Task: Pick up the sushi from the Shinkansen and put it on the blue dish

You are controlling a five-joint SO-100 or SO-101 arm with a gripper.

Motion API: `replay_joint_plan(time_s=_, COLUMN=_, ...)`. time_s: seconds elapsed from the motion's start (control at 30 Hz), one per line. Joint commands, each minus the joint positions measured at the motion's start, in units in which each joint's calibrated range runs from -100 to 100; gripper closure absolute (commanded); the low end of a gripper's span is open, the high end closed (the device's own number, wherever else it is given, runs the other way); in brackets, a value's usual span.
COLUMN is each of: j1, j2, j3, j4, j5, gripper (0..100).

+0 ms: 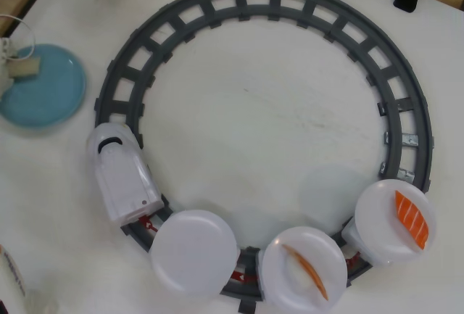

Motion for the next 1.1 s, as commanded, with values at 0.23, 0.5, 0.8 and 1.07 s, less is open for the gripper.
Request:
replay_joint_plan(time_s=0.23, j1=0.66, j2=-1.84, j3=-25.25, j4=15.70, j5=0.24, gripper=79)
replay_joint_plan(time_s=0.5, j1=1.36, j2=-1.76, j3=-50.59, j4=32.77, j5=0.30, gripper=80)
replay_joint_plan(time_s=0.8, j1=3.56, j2=-12.29, j3=-42.84, j4=33.02, j5=0.03, gripper=80)
replay_joint_plan(time_s=1.07, j1=3.47, j2=-32.04, j3=-12.54, j4=32.85, j5=-0.33, gripper=80)
